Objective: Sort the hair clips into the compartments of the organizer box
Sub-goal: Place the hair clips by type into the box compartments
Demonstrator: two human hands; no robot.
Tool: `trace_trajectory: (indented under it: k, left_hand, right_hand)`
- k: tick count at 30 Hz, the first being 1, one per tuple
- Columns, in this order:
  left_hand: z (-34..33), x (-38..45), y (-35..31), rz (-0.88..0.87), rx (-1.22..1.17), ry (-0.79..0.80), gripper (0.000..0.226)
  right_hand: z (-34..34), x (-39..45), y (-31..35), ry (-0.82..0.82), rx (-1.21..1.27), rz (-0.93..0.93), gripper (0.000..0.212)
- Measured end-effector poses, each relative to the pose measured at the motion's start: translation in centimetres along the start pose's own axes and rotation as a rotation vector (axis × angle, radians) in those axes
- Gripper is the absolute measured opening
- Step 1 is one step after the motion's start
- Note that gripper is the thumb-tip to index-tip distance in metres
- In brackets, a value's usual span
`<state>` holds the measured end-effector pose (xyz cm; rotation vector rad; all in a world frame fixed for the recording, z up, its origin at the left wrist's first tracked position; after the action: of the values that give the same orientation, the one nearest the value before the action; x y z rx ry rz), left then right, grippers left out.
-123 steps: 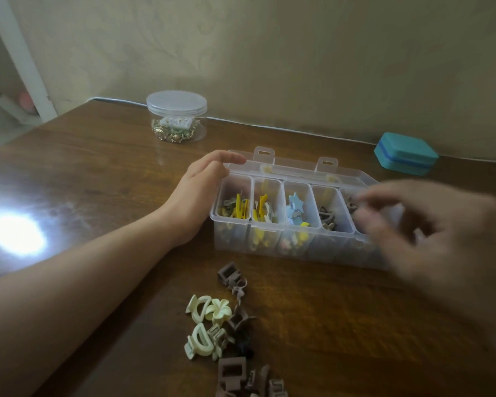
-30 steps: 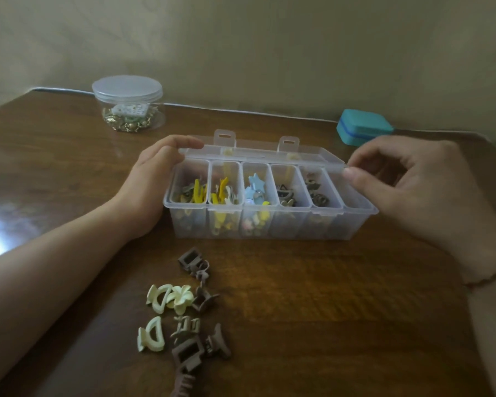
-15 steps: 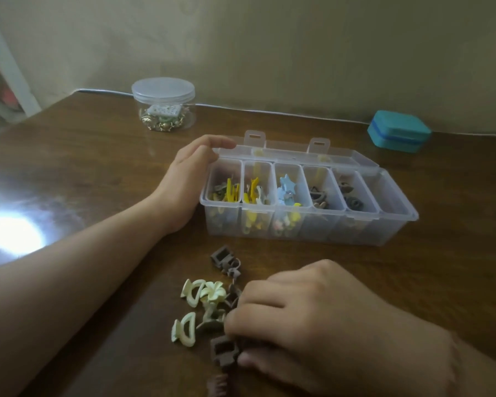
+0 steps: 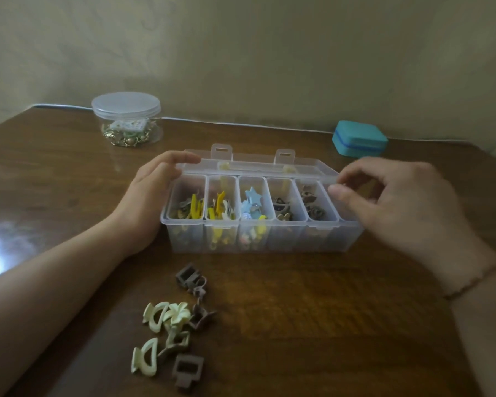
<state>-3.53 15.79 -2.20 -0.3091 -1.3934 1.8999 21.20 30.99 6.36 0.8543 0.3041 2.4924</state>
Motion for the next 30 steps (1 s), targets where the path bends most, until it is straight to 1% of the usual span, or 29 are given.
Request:
trace_trajectory:
  k: [2, 4, 5, 6, 8, 11, 13, 17, 19, 21, 22, 24, 26, 27, 28, 30]
  left_hand:
    - [0.0, -0.1, -0.2, -0.01, 0.045, 0.006, 0.039]
    - [0.2, -0.3, -0.5, -0.008, 0.047, 0.006, 0.038]
    - [0.2, -0.3, -0.4, 0.005, 0.03, 0.002, 0.038]
    - [0.2, -0.4, -0.3, 0.02, 0.015, -0.002, 0.035]
    - [0.2, -0.6, -0.4, 0.052, 0.007, -0.006, 0.031]
    - [0.3, -0.8, -0.5, 0.072, -0.016, -0.019, 0.035]
    - [0.2, -0.7, -0.5, 0.07, -0.016, -0.015, 0.033]
    - [-0.1, -0.5, -0.2, 0.073, -0.022, 0.005, 0.033]
    - [-0.2, -0.4, -0.1, 0.073, -0.035, -0.005, 0.033]
    - [-0.2, -0.2, -0.4, 0.051, -0.019, -0.009, 0.035]
    - [-0.2, -0.3, -0.5, 0.044, -0.006, -0.002, 0.037]
    - [-0.2, -0.4, -0.5, 0.036, 0.002, 0.006, 0.039]
    - [0.0, -0.3, -0.4, 0.035, 0.007, -0.003, 0.04]
    - [0.0, -0.4, -0.5, 0.031, 0.018, -0.006, 0.041]
    - [0.0, -0.4, -0.5, 0.026, 0.031, -0.009, 0.041]
    - [0.1, -0.4, -0.6, 0.021, 0.03, -0.017, 0.041]
  right_hand:
    - [0.9, -0.2, 1.2, -0.068, 0.067, 0.038, 0.018]
    - [1.1, -1.0, 4.3, -0.094, 0.187, 0.158, 0.014]
    - [0.5, -1.7, 6.2, -0.049, 0.238, 0.235, 0.012]
    - [-0.8, -2.5, 8.1, 0.042, 0.283, 0.305, 0.012]
    - [-4.3, -4.7, 11.2, 0.268, 0.33, 0.414, 0.019]
    - [-8.5, -7.9, 13.9, 0.495, 0.28, 0.554, 0.029]
    - [-10.0, -9.0, 14.6, 0.546, 0.243, 0.624, 0.028]
    - [-10.1, -8.9, 14.5, 0.544, 0.24, 0.66, 0.019]
    - [-9.1, -8.0, 13.9, 0.524, 0.238, 0.632, 0.017]
    - [-7.1, -6.3, 12.3, 0.464, 0.315, 0.529, 0.016]
    - [-5.8, -5.1, 11.2, 0.41, 0.362, 0.467, 0.016]
    - [-2.4, -2.8, 8.6, 0.215, 0.395, 0.356, 0.013]
    - [0.7, -1.3, 5.6, 0.0, 0.337, 0.254, 0.009]
    - [1.6, -0.8, 4.3, -0.071, 0.288, 0.207, 0.007]
    - [1.9, -0.5, 3.0, -0.105, 0.231, 0.159, 0.007]
    - [0.8, 0.0, 1.0, -0.057, 0.096, 0.059, 0.009]
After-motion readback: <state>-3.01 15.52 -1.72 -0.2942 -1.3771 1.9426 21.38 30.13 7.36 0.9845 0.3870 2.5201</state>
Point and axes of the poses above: each hand's wrist, its own x-axis towards the middle knuckle, its own z-axis out of the back of the hand, y = z × x, the point moved 10 cm from there along x, towards the middle knuckle, and after that the axes turned 9 degrees about x, right-handed, at the moved point
